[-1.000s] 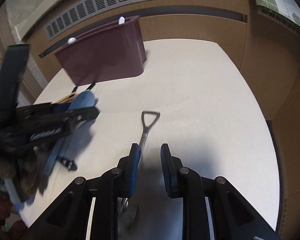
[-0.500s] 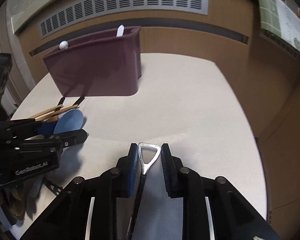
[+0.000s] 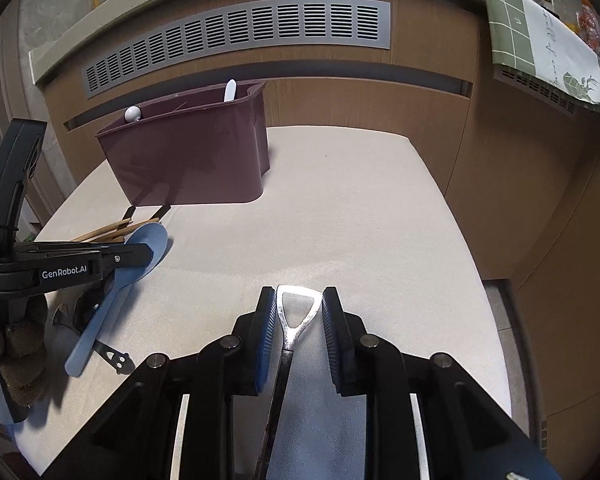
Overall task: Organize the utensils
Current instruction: 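Raise both utensils over the maroon holder and lower them into it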
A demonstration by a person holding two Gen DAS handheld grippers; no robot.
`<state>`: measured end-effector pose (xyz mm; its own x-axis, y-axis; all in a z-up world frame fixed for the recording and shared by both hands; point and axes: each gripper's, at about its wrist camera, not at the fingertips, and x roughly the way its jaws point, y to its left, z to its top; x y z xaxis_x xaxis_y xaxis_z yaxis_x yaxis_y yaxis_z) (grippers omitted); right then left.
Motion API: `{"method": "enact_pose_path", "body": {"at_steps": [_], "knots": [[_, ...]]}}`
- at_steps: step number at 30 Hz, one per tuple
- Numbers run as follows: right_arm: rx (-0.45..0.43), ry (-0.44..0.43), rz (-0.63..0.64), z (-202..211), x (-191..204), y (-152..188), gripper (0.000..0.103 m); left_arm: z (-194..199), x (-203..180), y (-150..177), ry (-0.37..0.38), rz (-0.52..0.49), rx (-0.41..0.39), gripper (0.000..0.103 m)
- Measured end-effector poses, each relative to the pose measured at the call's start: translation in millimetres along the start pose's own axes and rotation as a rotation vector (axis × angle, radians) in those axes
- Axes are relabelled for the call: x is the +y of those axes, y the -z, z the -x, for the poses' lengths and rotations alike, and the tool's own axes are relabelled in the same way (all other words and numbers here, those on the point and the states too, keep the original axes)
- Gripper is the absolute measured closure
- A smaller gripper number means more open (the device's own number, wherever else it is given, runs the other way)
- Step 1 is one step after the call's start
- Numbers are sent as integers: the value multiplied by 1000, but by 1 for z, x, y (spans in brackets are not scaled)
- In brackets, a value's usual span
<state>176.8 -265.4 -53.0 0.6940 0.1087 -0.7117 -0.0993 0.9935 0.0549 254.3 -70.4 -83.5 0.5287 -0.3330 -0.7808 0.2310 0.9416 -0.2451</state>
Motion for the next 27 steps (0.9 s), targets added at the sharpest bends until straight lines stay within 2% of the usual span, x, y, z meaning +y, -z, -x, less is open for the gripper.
{"method": "enact_pose_path", "body": {"at_steps": [7,10,13,15,16,18,21,24,27], "knots": [[-36,-58,-3,18,-1,-6,82,63,-9,5,27,3,-164,95],[-66,-73,-1,29,1,-12,82,89,-12,0,15,2,-232,95],[-145,-104,-27,50,1,-23,82,126,-14,-18,-7,-5,-364,95],[-251,-123,-24,77,4,-46,82,159,-15,-39,-16,-15,-511,95],[-292,-125,-13,88,6,-58,82,180,-16,-53,-16,-15,-622,95],[-410,-122,36,118,15,-101,82,207,-16,-72,-28,-16,-791,95],[-537,-124,78,144,25,-159,82,219,-15,-97,-120,-37,-1007,95],[-579,-94,116,139,36,-200,82,201,-4,-116,-177,-39,-1061,95],[-542,-85,131,113,47,-223,82,168,8,-132,-209,-25,-1043,95]]}}
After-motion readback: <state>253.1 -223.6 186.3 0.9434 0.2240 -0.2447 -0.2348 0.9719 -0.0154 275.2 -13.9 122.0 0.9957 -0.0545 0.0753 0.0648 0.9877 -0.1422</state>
